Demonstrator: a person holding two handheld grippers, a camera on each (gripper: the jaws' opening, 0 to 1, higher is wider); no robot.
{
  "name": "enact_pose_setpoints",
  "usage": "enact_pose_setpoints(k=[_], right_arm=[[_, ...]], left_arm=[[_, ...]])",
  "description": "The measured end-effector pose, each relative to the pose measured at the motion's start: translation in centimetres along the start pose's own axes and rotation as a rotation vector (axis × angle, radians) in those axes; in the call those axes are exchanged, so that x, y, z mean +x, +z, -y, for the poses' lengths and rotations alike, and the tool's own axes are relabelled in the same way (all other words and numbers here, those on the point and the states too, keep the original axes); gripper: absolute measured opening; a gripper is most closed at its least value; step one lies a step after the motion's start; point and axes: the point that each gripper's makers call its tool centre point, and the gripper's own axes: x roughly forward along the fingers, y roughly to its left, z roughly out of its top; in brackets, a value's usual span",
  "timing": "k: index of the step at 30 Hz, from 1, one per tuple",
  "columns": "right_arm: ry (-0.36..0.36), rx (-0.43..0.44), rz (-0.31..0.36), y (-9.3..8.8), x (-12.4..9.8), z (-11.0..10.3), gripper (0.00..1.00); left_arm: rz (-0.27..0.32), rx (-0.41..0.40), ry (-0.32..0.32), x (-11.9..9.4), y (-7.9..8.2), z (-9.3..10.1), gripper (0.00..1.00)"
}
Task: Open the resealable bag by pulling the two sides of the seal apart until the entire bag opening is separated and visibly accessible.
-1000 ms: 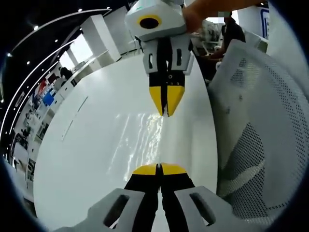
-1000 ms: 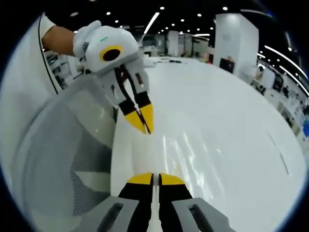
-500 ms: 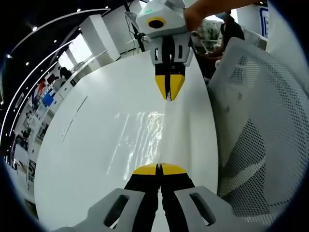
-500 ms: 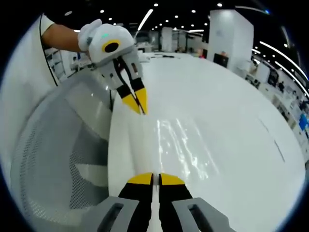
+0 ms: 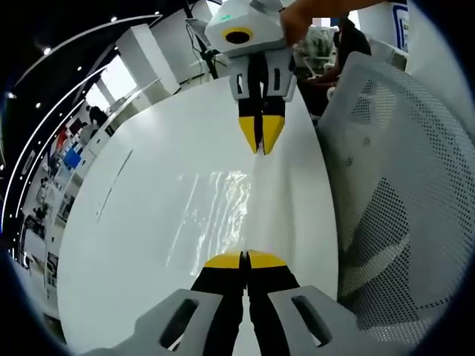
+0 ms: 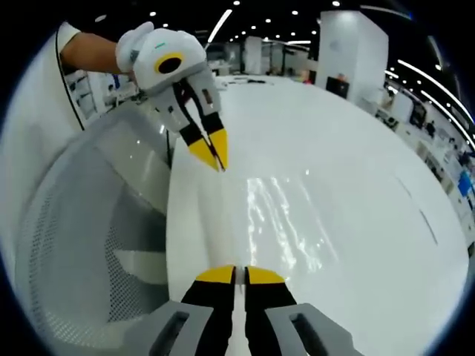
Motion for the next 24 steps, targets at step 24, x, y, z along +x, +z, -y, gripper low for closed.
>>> enact_pose_setpoints(k=[24], right_arm=[[0.003, -0.001, 0.143, 4.9, -0.6, 0.8, 0.13]], left_arm=[[-0.023, 0.051, 0.04, -0.3, -1.2, -1.1, 0.0]])
